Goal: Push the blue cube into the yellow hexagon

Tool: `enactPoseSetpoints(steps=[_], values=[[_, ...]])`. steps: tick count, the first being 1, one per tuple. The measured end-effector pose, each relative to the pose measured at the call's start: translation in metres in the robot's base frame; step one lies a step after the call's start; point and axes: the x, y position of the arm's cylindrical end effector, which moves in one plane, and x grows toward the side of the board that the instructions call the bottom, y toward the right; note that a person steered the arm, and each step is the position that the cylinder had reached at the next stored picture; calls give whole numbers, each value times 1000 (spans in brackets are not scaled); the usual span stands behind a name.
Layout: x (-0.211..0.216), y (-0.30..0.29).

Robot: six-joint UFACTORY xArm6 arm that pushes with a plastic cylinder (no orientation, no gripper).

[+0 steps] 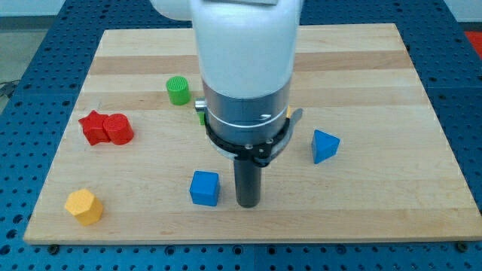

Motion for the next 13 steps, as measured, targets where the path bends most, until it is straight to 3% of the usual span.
enactPoseSetpoints(steps=[7,8,9,11,13], values=[[-5,-135],[-2,-132],[-27,-96],[-37,-123],[-16,-147]])
